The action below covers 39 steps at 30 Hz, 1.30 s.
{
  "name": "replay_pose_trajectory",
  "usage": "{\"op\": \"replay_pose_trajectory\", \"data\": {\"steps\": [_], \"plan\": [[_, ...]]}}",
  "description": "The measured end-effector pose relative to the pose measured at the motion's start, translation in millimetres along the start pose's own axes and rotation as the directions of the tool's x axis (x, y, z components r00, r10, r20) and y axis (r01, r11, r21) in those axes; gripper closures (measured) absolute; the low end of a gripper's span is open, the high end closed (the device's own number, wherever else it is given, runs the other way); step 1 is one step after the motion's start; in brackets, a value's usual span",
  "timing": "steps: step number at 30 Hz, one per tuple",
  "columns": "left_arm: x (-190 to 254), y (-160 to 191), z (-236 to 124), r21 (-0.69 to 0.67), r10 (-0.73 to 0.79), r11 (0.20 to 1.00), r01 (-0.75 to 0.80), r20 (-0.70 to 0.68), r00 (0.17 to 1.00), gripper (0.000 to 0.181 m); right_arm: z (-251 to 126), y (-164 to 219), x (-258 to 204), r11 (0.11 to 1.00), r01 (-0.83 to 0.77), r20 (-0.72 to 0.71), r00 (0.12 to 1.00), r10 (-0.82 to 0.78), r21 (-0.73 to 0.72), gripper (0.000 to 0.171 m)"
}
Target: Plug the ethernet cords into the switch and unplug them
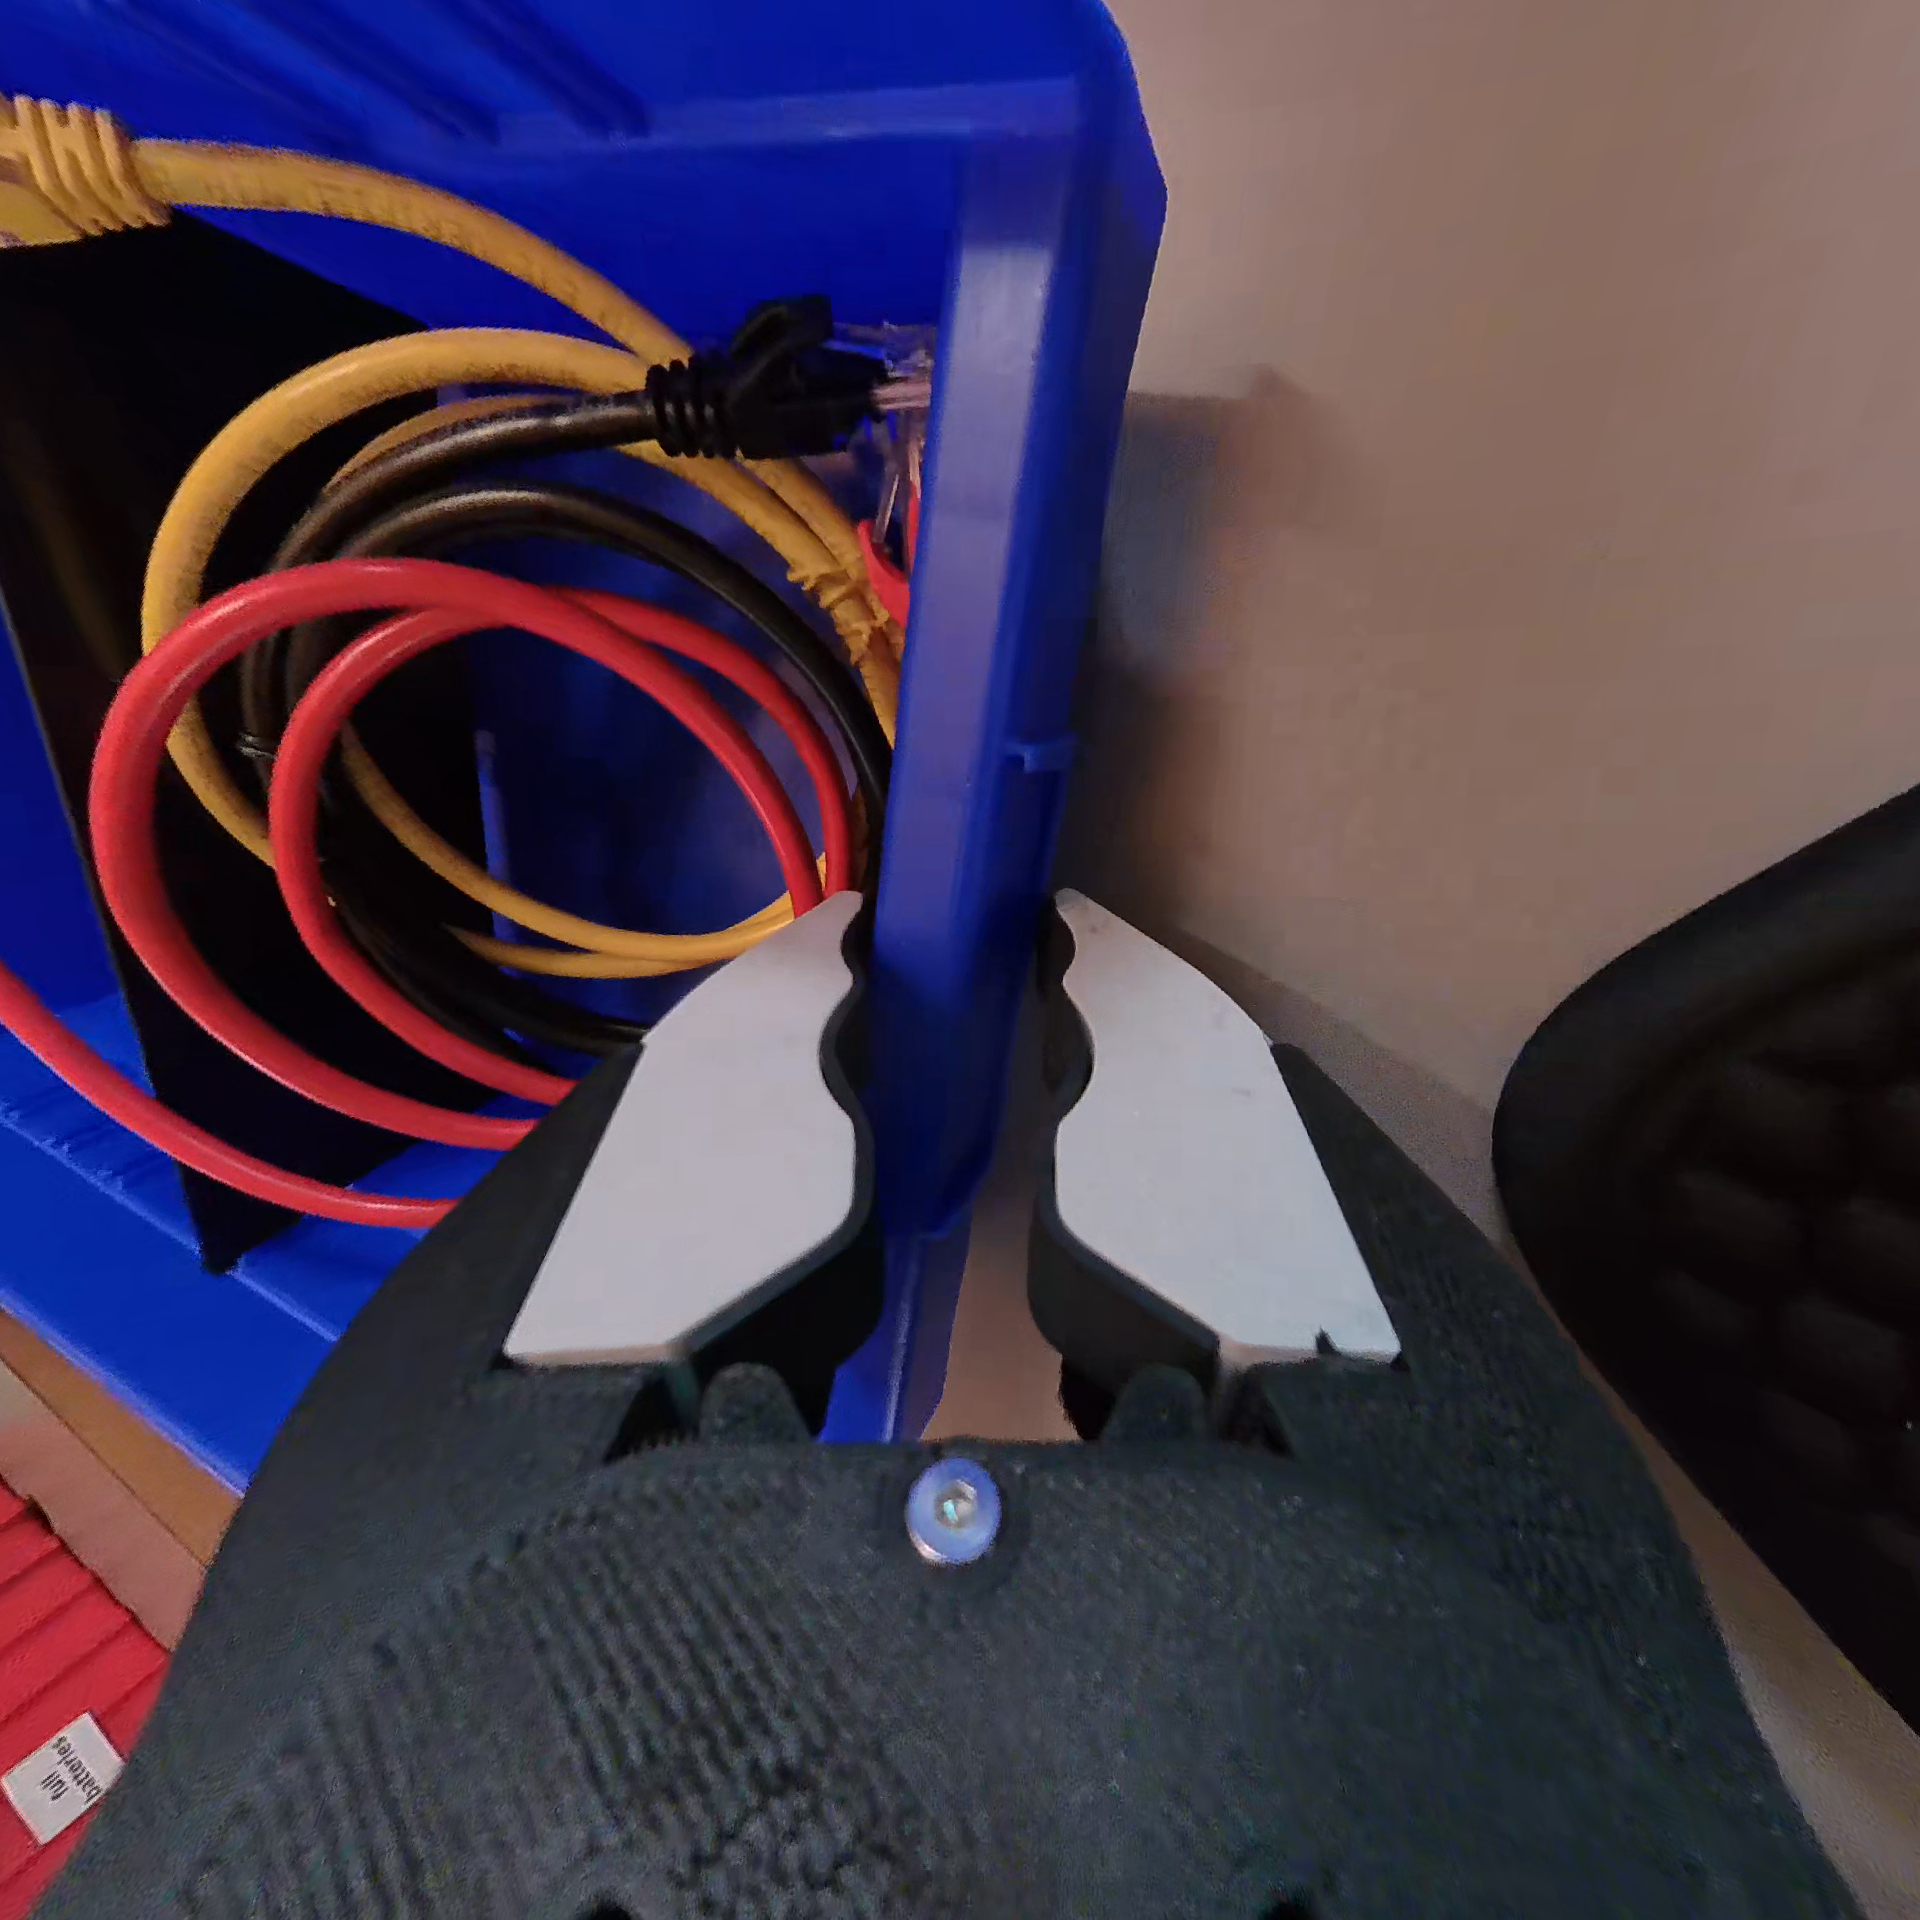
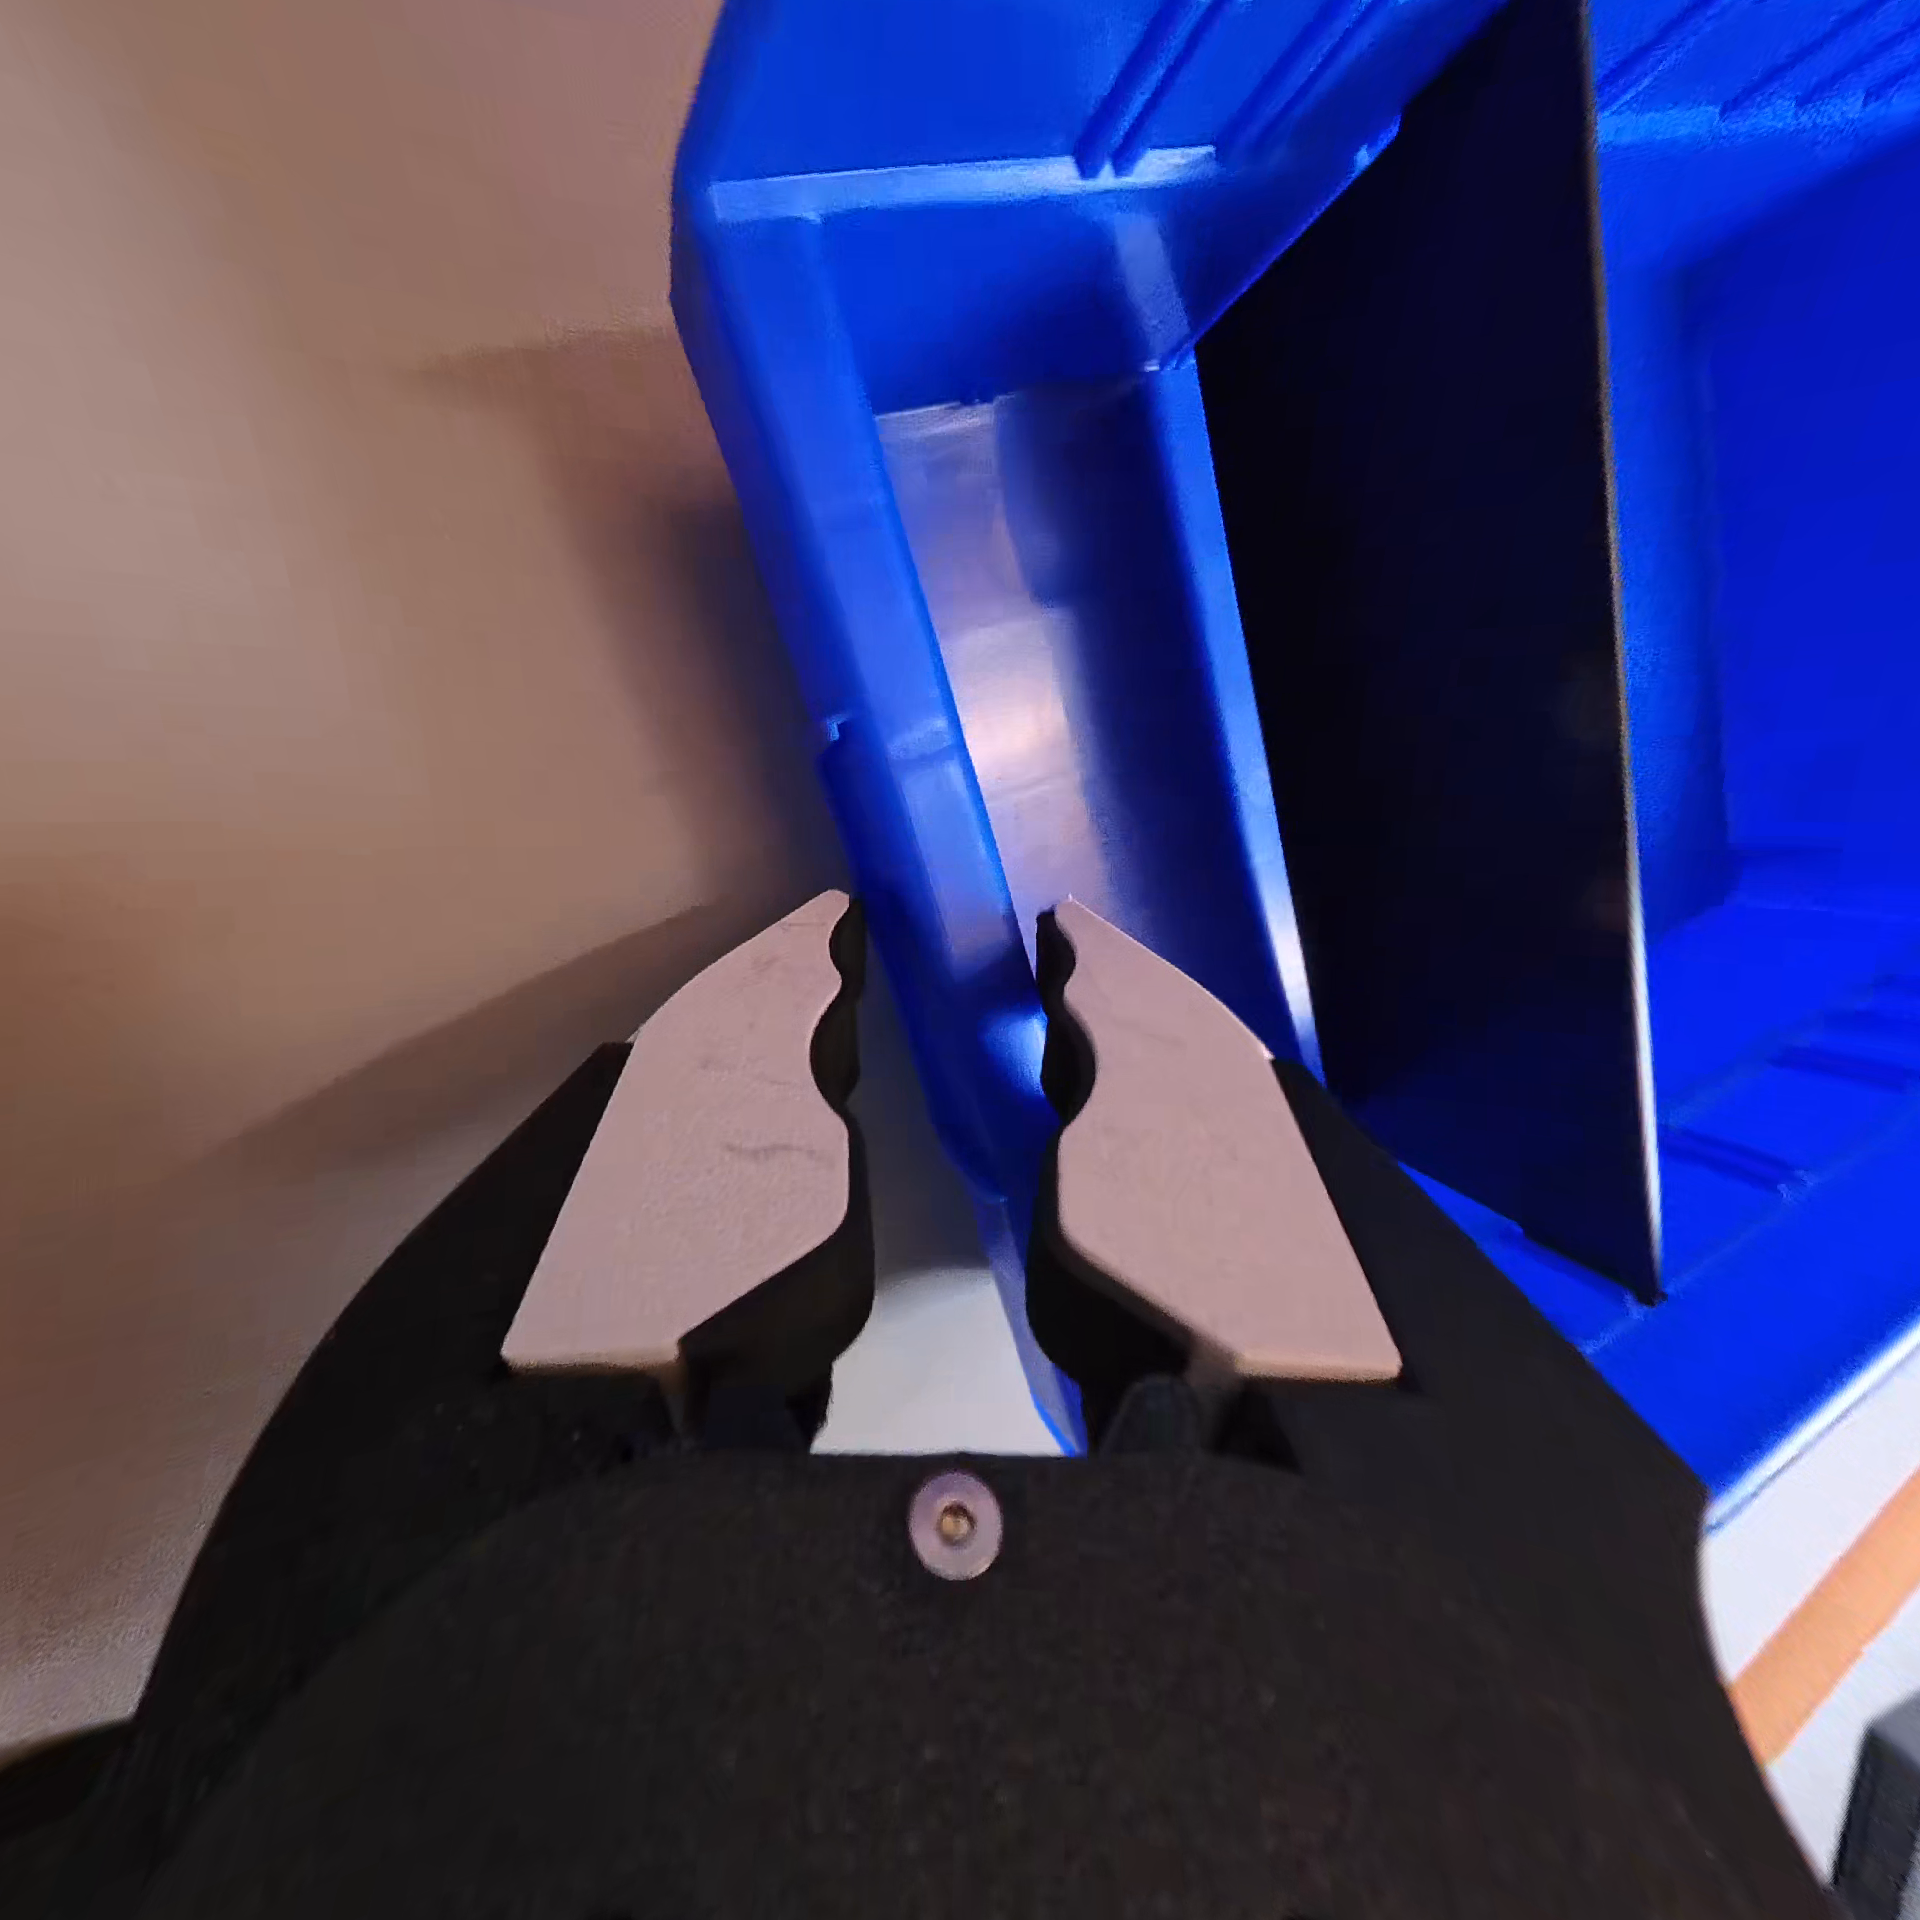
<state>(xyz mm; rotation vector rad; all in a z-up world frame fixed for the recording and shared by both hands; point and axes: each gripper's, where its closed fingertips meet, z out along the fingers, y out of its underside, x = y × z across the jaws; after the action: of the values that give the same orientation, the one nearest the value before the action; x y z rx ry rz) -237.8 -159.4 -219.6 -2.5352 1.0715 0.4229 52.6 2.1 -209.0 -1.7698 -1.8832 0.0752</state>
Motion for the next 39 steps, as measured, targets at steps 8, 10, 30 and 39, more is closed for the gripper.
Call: {"op": "replay_pose_trajectory", "data": {"steps": [8, 10, 30, 39], "plan": [[-10, -20, 10, 0.006, -0.028, 1.0, 0.028, -0.001, 1.0, 0.153, -6, 57, 49, 0.991, -0.111, -0.081, 0.991, 0.105, -0.075, 0.141], [-16, -25, 14, 0.015, -0.043, 0.999, 0.043, -0.008, 0.999, 0.153, -3, 63, 63, 0.986, -0.143, -0.086, 0.987, 0.136, -0.085, 0.141], [-90, -39, 21, 0.209, -0.233, 0.947, 0.242, -0.066, 0.97, 0.147, -51, -5, 89, 0.886, -0.237, -0.103, 0.948, 0.3, 0.399, 0.127], [-206, -18, -77, 0.469, -0.562, 0.695, 0.545, -0.119, 0.819, 0.143, -67, -37, 80, 0.543, -0.325, 0.041, 0.882, 0.47, 0.775, 0.123]]}}
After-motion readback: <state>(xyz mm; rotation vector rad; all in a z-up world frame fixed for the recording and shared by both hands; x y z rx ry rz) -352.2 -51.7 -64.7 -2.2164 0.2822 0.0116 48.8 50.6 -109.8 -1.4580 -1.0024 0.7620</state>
